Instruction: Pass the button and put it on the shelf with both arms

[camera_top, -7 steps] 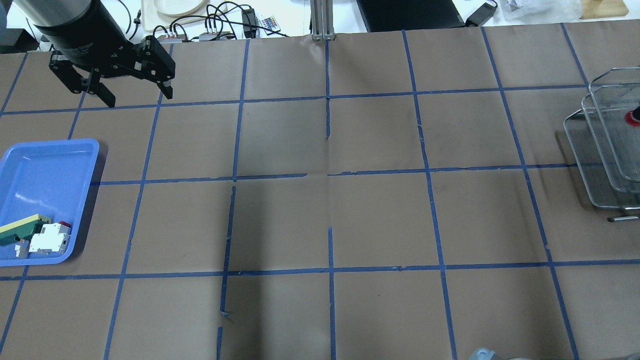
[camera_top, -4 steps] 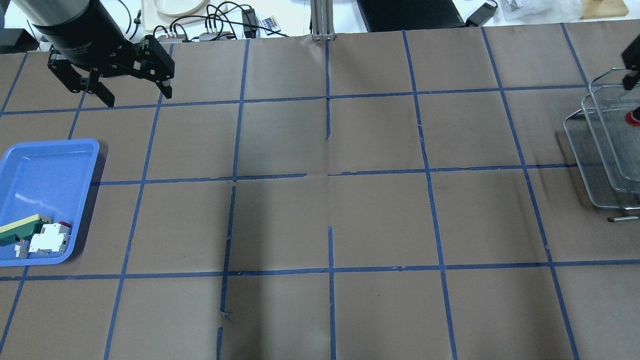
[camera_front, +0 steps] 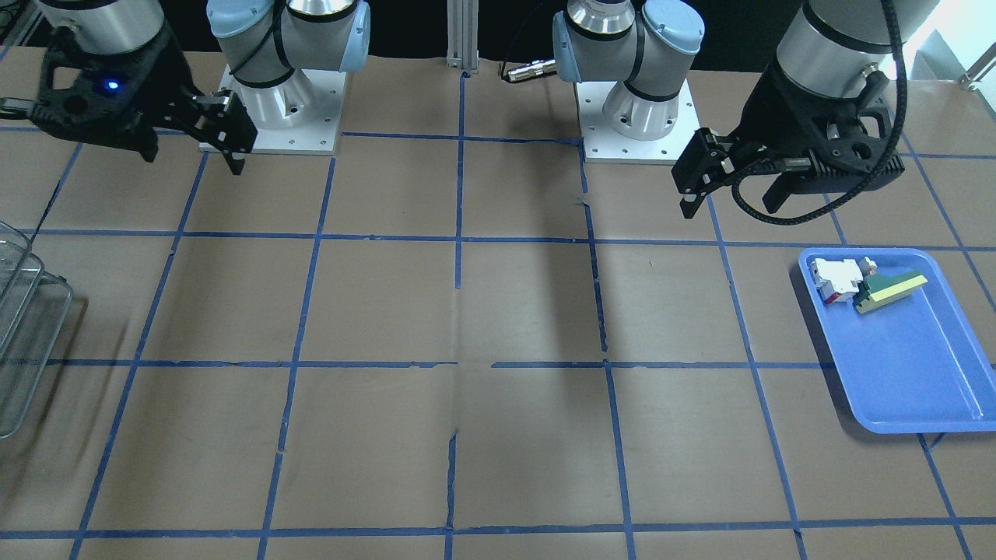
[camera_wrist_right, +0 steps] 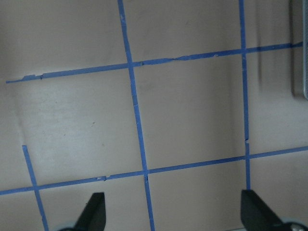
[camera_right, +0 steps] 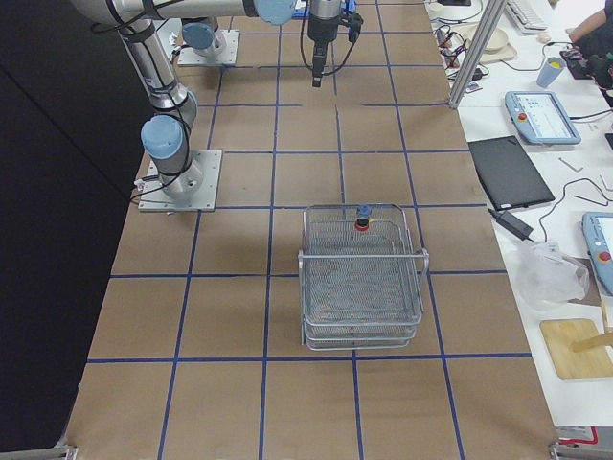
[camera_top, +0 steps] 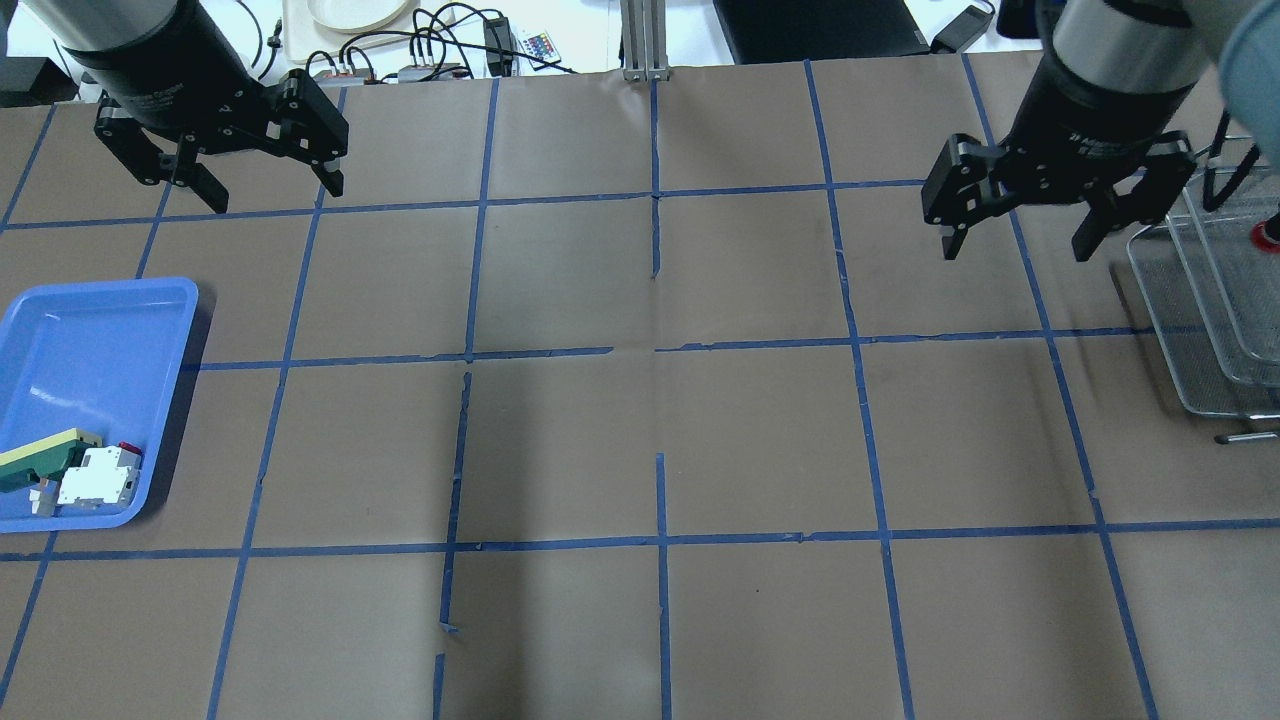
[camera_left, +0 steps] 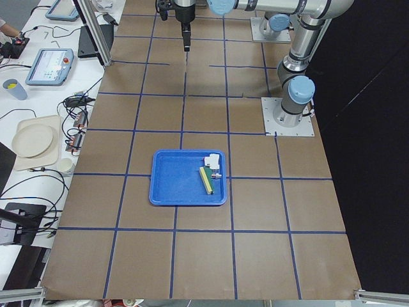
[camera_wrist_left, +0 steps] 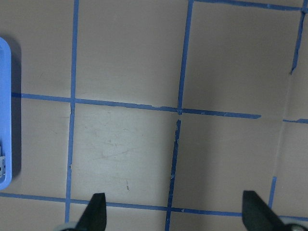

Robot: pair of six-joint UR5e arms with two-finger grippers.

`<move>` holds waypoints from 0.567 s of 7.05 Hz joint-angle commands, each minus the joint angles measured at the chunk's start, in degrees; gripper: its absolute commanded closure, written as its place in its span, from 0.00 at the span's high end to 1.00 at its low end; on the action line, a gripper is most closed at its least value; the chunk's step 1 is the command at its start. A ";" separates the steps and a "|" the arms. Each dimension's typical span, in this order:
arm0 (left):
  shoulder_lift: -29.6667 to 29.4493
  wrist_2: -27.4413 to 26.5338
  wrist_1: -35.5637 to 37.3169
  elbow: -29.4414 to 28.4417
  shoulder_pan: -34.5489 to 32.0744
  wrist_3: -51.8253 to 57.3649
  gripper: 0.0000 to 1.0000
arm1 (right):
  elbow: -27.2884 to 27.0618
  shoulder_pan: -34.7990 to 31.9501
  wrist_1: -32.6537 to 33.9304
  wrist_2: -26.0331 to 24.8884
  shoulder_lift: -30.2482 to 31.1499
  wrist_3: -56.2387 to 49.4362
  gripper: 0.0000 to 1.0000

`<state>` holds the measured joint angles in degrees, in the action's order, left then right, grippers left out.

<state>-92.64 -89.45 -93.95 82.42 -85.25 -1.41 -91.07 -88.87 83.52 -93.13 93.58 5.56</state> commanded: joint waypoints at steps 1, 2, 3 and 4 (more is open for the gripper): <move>0.00 -0.02 0.00 0.02 0.00 0.00 1.00 | -2.27 -1.31 0.07 0.75 0.72 1.39 1.00; 0.17 -0.02 0.00 0.37 0.00 0.00 1.00 | -1.22 -1.48 0.33 2.50 1.85 1.21 1.00; 0.18 0.07 0.00 0.37 0.00 0.00 1.00 | -1.13 -1.48 0.68 4.08 2.82 1.12 1.00; 0.18 0.07 0.00 0.37 0.00 0.00 1.00 | -0.95 -1.31 0.68 4.79 2.75 1.04 1.00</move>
<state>-92.49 -89.42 -93.96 82.75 -85.25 -1.41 -92.27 -90.27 84.06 -89.57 95.95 6.70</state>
